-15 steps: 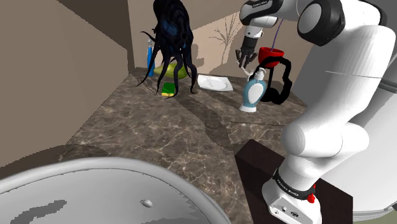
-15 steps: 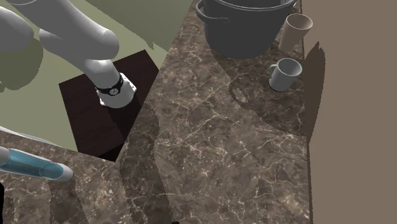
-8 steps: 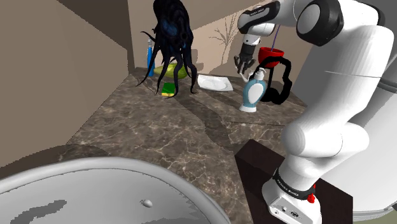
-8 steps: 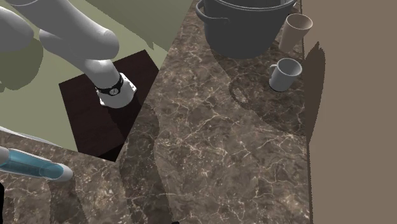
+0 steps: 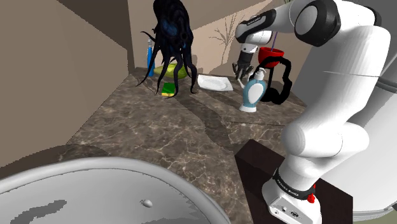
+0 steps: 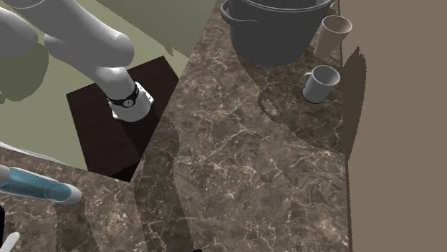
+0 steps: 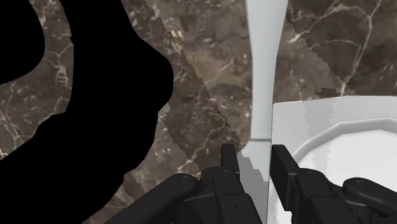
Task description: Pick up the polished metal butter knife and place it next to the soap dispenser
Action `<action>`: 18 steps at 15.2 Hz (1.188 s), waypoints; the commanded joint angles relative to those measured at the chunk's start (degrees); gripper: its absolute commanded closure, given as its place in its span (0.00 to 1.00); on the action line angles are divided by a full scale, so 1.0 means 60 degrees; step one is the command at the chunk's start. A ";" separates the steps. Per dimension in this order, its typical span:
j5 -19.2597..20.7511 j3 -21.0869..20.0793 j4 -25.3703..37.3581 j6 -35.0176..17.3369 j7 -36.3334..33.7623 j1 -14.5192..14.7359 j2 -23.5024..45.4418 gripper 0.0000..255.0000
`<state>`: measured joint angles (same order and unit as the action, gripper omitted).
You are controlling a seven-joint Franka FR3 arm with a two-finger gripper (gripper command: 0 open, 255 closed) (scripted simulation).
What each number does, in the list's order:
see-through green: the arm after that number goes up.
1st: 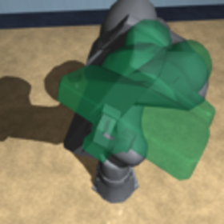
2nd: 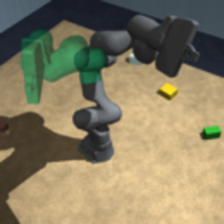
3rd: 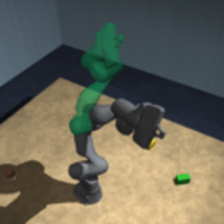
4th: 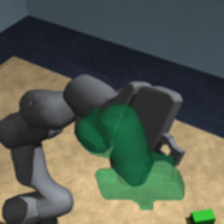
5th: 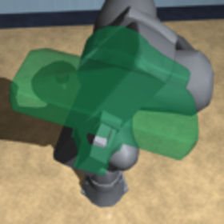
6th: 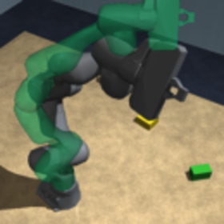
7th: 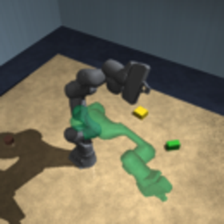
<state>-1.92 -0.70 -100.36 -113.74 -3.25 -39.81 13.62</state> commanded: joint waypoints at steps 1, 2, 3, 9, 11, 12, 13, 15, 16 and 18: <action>-0.0004 0.0002 -0.0169 -0.0229 0.0013 -0.0003 0.0054 1.00; -0.0005 0.0001 -0.0248 -0.0346 0.0016 -0.0003 0.0091 1.00; -0.0006 0.0001 -0.0325 -0.0462 0.0020 -0.0003 0.0130 1.00; -0.0015 -0.0002 -0.0739 -0.1148 0.0042 -0.0001 0.0403 1.00; -0.0017 -0.0004 -0.0859 -0.1372 0.0049 -0.0003 0.0508 1.00; -0.0019 -0.0006 -0.0916 -0.1484 0.0052 -0.0003 0.0562 1.00; -0.0020 -0.0007 -0.0970 -0.1595 0.0056 -0.0003 0.0619 1.00; -0.0022 -0.0009 -0.1047 -0.1754 0.0061 -0.0004 0.0702 1.00; -0.0022 -0.0009 -0.1045 -0.1753 0.0061 -0.0004 0.0703 1.00; -0.0022 -0.0009 -0.1045 -0.1753 0.0061 -0.0004 0.0703 1.00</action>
<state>-2.04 -0.76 -106.49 -124.24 -2.91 -39.82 17.70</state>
